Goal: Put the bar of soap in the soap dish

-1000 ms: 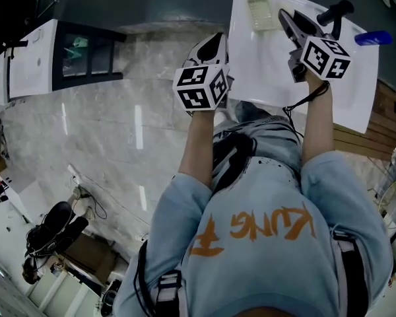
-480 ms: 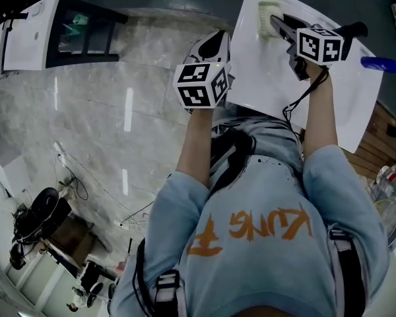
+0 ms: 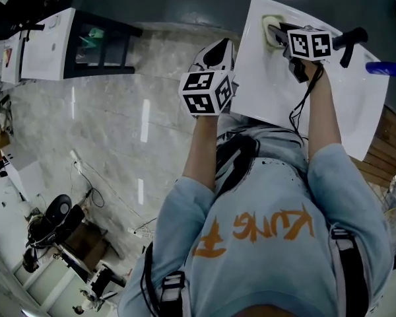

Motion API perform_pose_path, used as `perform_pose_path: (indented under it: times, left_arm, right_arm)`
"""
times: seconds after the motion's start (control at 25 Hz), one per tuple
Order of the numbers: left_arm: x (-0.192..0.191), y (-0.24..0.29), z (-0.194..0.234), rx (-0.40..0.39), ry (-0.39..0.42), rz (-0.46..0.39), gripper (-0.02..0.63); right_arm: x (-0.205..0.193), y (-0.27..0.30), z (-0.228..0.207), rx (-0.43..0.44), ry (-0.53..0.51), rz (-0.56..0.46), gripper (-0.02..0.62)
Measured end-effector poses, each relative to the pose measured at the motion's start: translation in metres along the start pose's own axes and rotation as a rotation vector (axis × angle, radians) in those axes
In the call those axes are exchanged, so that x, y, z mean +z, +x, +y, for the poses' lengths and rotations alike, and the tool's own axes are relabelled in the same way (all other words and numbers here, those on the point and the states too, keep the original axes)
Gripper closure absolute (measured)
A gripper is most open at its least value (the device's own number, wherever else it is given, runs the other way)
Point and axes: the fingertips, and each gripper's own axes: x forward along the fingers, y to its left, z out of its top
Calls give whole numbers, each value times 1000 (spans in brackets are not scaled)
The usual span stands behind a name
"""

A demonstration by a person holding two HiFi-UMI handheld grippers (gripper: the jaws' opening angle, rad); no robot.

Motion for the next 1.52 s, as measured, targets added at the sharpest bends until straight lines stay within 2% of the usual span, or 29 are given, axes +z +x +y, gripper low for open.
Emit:
perform_pose_path:
  times: [0.36, 0.6, 0.68, 0.76, 0.92, 1.08, 1.16, 1.28, 1.4, 1.52]
  left_arm:
    - [19, 8, -23, -46, 67, 4, 584]
    - [34, 14, -44, -74, 115, -12, 584]
    - [46, 18, -50, -80, 133, -25, 584]
    - [67, 22, -58, -91, 156, -58, 584]
    - [118, 25, -65, -102, 191, -163, 584]
    - [158, 28, -69, -109, 217, -245, 584]
    - [180, 24, -82, -109, 232, -287, 584]
    - [210, 15, -104, -83, 256, -362, 584]
    - [221, 10, -112, -25, 293, -418, 584]
    - [216, 8, -124, -8, 351, -422, 584]
  right_arm:
    - [2, -4, -20, -140, -65, 17, 430]
    - [12, -24, -22, -178, -25, -63, 430]
    - [26, -36, -15, -166, -22, -137, 430]
    - [52, -56, -5, -158, -38, -254, 431]
    - [112, -108, 20, -144, -109, -517, 510]
    - [164, -162, 52, -96, -190, -720, 538]
    - [184, -198, 66, -81, -233, -785, 549]
    - [203, -249, 78, -81, -241, -876, 562]
    - [204, -274, 72, -175, -222, -914, 565]
    - [192, -280, 69, -230, -230, -900, 566]
